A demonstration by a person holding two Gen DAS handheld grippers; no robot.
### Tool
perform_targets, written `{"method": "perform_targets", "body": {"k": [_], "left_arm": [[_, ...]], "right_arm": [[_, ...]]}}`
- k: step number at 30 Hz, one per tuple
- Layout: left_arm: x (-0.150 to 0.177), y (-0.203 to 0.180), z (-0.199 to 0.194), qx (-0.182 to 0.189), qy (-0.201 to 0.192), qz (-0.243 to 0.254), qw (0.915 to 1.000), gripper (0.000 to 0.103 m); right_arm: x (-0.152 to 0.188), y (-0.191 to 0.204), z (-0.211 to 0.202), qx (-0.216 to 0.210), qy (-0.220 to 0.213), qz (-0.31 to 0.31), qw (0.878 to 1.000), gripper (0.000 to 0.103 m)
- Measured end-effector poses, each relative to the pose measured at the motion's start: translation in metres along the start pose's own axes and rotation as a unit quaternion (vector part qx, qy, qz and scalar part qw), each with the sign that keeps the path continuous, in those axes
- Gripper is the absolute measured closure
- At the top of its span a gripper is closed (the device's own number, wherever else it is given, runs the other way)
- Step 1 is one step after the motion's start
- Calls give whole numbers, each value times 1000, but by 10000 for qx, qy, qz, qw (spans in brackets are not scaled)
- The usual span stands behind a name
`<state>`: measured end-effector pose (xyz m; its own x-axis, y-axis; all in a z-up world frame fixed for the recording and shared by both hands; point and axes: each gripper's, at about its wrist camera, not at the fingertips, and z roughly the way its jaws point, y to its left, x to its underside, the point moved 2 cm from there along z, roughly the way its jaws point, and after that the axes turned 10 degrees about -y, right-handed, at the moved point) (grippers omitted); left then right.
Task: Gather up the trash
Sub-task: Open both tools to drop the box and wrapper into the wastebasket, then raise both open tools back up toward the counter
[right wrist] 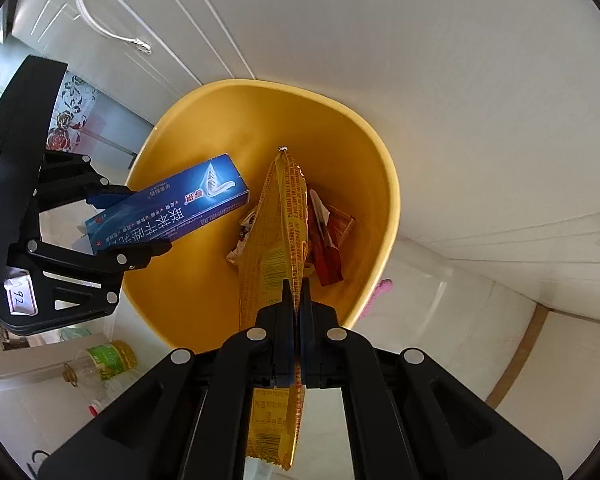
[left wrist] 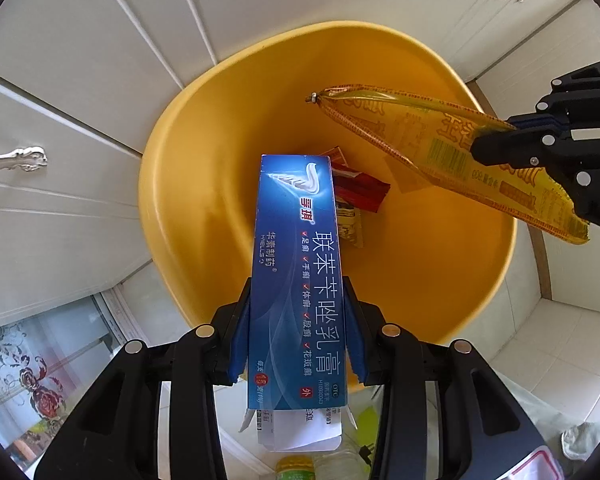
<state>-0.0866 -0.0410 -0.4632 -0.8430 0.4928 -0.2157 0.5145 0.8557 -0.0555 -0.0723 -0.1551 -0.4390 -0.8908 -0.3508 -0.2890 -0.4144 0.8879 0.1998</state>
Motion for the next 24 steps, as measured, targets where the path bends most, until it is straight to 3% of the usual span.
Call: {"method": "perform_targets", "body": {"k": [9,14,15,16,18,24], "left_arm": [[-6,0,6,83,18,88,9999,62],[-6,1,4,43,-113,83,9999,44],[-6,2,4,58,-136,80,9999,44],[-6,2,2,62,-152,80,9998,43],[-6,2,-1,32,-197,91,9998,37],[-7,-4,-18,6,-327,159,9993,37]], "right_arm": [[-11,6,14,-151,-8,-99,9998,100],[-13,4,12,-193,-83,-90,9997,95],[-14,4,10,-187,-113,-74,9997,85],[-14,-1,11,-177,-142,-61,9997,64],[-13,-4,3,-191,-291,5,9994,46],[-10,-6,-17,-185,-446,83,9988,46]]}}
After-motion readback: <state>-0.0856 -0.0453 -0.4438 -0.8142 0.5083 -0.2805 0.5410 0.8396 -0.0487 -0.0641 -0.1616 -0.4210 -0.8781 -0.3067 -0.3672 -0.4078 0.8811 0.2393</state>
